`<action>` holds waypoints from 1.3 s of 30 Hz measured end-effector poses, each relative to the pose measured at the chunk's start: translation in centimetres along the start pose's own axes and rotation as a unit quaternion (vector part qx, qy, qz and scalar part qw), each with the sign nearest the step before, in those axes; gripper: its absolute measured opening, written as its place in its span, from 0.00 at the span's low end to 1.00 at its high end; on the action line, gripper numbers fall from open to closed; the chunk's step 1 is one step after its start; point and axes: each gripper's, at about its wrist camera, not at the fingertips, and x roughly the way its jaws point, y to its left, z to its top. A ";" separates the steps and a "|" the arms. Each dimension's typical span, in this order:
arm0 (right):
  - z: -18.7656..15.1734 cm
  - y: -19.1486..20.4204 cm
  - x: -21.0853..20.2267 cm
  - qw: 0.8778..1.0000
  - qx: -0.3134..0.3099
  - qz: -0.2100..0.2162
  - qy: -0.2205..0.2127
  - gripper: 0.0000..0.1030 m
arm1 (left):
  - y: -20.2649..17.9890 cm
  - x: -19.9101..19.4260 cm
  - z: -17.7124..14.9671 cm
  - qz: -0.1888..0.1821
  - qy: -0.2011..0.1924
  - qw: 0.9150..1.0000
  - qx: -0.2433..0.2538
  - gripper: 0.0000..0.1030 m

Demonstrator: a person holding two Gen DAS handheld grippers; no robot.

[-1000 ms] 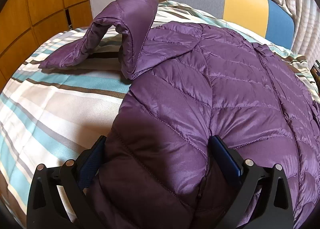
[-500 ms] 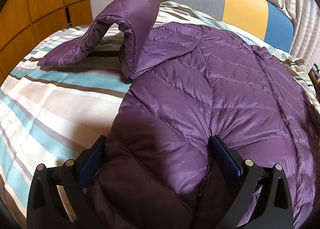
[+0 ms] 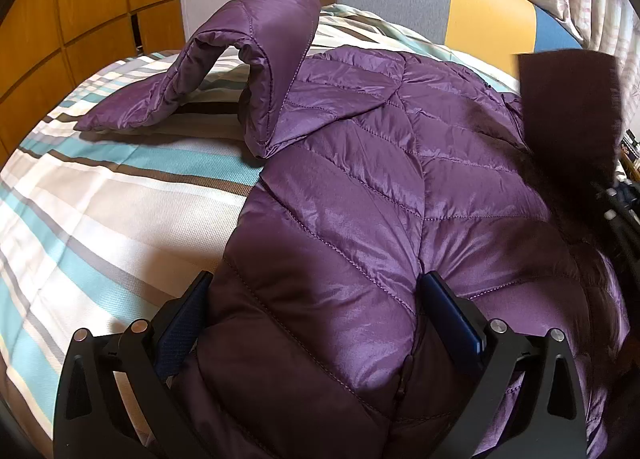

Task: Fold large clothes

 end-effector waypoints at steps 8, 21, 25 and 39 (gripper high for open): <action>-1.0 2.4 3.5 0.995 -0.038 0.094 0.022 0.07 | 0.0 0.0 0.0 0.002 0.000 1.000 0.001 0.97; -2.7 -3.2 1.3 0.984 0.082 0.153 0.023 0.58 | -1.6 -3.2 1.6 0.007 -0.009 1.000 0.007 0.97; -5.0 -6.9 0.3 0.980 0.162 0.113 0.035 0.59 | -4.5 -5.0 3.5 -0.024 -0.046 0.999 0.012 0.97; -12.0 -15.1 -1.1 0.927 0.369 0.024 0.063 0.53 | -9.0 3.8 5.6 -0.037 -0.016 0.998 0.046 0.47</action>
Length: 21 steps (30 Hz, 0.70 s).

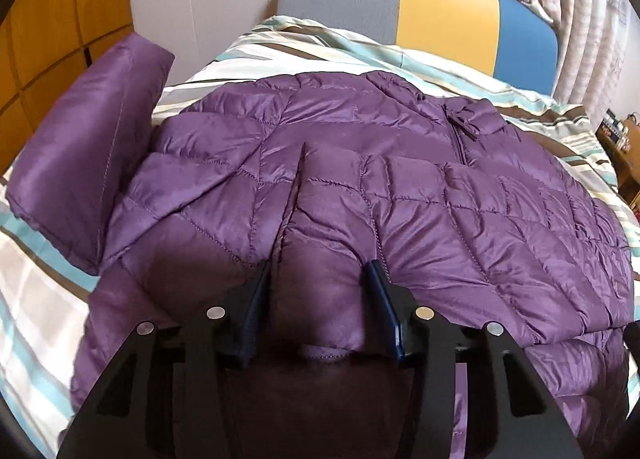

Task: Fold large clothes

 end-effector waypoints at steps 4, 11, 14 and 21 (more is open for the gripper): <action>2.0 -1.3 0.2 0.999 0.036 -0.012 -0.008 0.41 | -0.6 0.2 -0.4 0.009 -0.004 1.000 0.010 0.48; 7.1 -3.4 5.2 0.996 0.056 -0.068 0.008 0.31 | -0.4 0.3 -0.7 0.002 -0.005 1.000 0.006 0.49; 7.3 -5.0 8.0 0.994 0.061 -0.084 0.042 0.26 | -0.5 0.5 -0.6 0.000 -0.004 1.000 0.008 0.53; 6.0 -4.6 9.4 0.992 0.024 -0.114 0.046 0.26 | -0.8 0.9 -0.5 0.002 -0.003 1.000 0.015 0.55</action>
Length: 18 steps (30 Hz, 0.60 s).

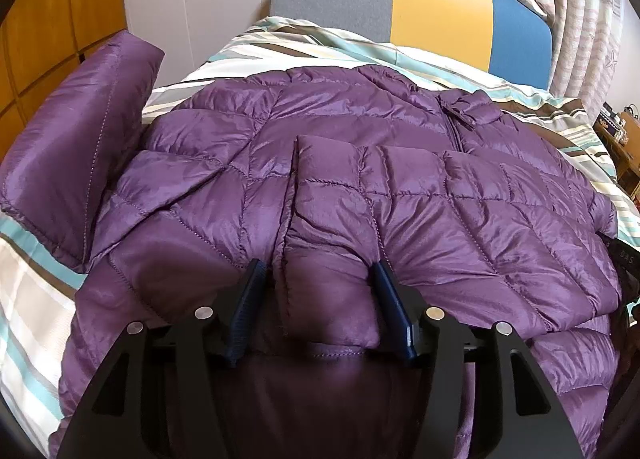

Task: Fold large clothes

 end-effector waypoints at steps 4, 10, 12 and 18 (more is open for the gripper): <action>0.1 0.1 -0.2 1.000 0.001 0.002 -0.001 0.27 | 0.1 -0.1 -0.1 -0.003 0.000 1.000 -0.002 0.55; 0.1 0.8 -1.4 1.000 -0.013 0.000 -0.004 0.29 | 0.0 -0.1 -0.1 0.000 0.000 1.000 0.000 0.55; 0.1 0.7 -2.5 1.000 -0.016 0.008 -0.010 0.32 | 0.0 -0.1 -0.1 0.000 -0.001 1.000 0.000 0.55; -1.5 1.5 -6.5 0.998 -0.038 0.049 -0.028 0.33 | 0.0 -0.1 -0.1 0.000 -0.001 1.000 0.000 0.55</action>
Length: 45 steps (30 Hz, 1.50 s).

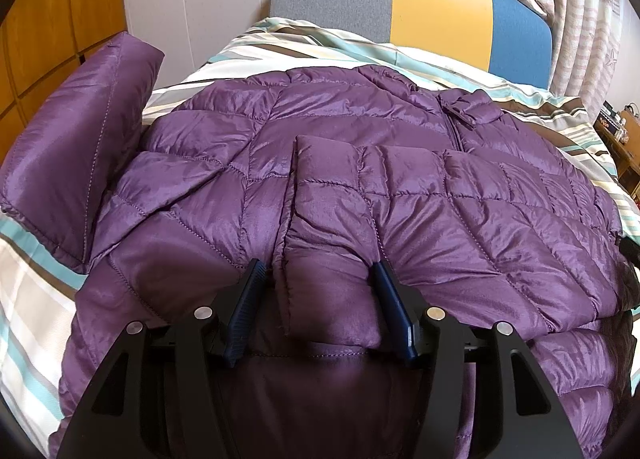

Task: Fold large clothes

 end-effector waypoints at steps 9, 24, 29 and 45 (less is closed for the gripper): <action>-2.2 1.6 2.5 0.999 -0.034 -0.028 0.032 0.36 | -0.1 0.1 0.0 -0.002 0.000 1.000 0.001 0.57; -2.6 1.8 2.6 0.998 -0.047 -0.039 0.027 0.37 | 0.7 -0.9 -0.3 -0.057 0.000 0.998 -0.013 0.94; -2.6 1.7 2.5 0.998 -0.047 -0.038 0.026 0.37 | 2.3 -2.9 -0.4 -0.088 -0.010 0.995 -0.046 0.95; -2.5 1.6 2.5 0.998 -0.051 -0.040 0.026 0.38 | 22.1 -7.5 -0.2 0.003 -0.086 0.963 -0.255 0.95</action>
